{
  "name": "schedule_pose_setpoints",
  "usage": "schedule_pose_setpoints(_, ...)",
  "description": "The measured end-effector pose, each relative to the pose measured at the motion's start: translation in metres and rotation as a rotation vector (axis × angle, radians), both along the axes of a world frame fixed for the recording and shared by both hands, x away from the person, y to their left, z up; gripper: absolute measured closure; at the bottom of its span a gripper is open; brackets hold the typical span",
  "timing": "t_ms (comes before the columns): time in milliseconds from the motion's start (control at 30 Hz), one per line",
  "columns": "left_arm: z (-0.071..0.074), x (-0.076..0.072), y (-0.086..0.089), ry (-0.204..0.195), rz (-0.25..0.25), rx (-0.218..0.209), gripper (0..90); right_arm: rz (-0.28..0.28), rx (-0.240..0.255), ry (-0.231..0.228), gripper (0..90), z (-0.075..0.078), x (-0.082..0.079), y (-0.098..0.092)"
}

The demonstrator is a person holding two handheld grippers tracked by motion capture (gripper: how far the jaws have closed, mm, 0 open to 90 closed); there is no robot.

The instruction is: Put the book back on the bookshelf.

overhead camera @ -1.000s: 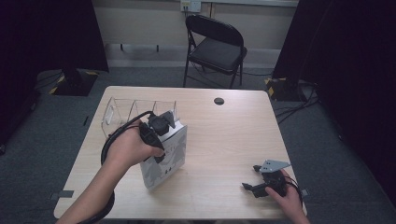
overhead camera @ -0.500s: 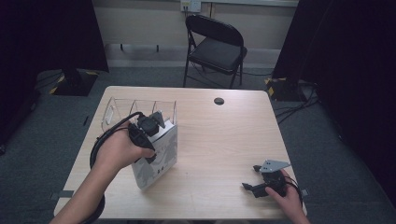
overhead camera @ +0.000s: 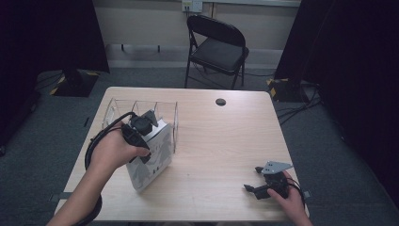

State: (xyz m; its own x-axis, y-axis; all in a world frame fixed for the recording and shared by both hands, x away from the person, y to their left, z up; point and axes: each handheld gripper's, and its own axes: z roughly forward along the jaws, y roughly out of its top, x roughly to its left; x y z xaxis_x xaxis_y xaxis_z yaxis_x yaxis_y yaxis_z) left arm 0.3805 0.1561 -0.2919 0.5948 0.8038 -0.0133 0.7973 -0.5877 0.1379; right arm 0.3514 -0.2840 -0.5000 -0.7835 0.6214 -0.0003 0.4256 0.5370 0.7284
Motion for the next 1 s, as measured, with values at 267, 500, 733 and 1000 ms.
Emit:
schedule_pose_setpoints(267, 0.000, 0.007, 0.004, -0.001, 0.048, 0.003, 52.9, -0.001, 0.000, 0.000, 12.0, 0.000, 0.000, 0.000)
schedule_pose_setpoints(500, -0.002, 0.015, 0.003, -0.010, 0.071, 0.000, 52.8, -0.001, 0.000, 0.000, 12.0, 0.000, 0.000, 0.000)
schedule_pose_setpoints(733, 0.000, 0.023, 0.002, -0.019, 0.080, -0.005, 52.8, 0.000, 0.000, 0.000, 12.0, 0.000, 0.000, 0.000)
schedule_pose_setpoints(1000, 0.006, 0.031, 0.001, -0.036, 0.120, -0.006, 52.9, 0.001, -0.001, 0.000, 12.0, 0.000, 0.000, 0.000)
